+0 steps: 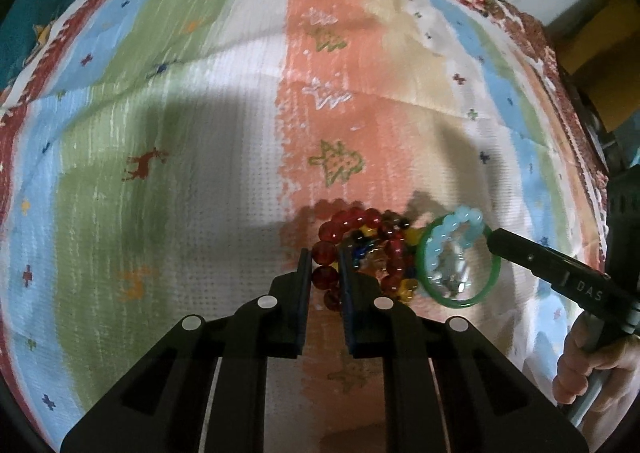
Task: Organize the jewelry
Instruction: 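Grasp the red bead bracelet with the left gripper while the right gripper grasps the green jade bangle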
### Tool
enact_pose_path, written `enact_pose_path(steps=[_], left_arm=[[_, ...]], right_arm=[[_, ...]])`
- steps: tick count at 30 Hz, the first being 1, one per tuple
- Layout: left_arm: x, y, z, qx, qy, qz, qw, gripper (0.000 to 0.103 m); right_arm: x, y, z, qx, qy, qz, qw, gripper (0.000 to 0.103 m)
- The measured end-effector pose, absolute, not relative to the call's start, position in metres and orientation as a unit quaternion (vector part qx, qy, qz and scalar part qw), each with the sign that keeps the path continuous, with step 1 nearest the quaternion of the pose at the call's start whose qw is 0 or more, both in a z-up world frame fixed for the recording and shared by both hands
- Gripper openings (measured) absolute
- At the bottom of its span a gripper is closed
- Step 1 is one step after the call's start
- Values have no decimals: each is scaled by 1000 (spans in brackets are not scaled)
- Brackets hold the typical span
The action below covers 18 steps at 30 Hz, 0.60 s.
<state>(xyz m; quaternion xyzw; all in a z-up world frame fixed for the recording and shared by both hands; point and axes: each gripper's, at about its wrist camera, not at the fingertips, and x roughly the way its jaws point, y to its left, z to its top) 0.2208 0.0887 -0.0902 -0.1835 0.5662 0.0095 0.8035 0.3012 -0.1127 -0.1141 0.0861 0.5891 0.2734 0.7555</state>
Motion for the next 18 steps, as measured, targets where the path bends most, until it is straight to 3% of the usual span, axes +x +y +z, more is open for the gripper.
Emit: enact_pose_path(steps=[18], left_arm=[[212,76,-59,-170,536,-10,827,13]], right_arm=[[286,-108,-86,62,556,292,776,10]])
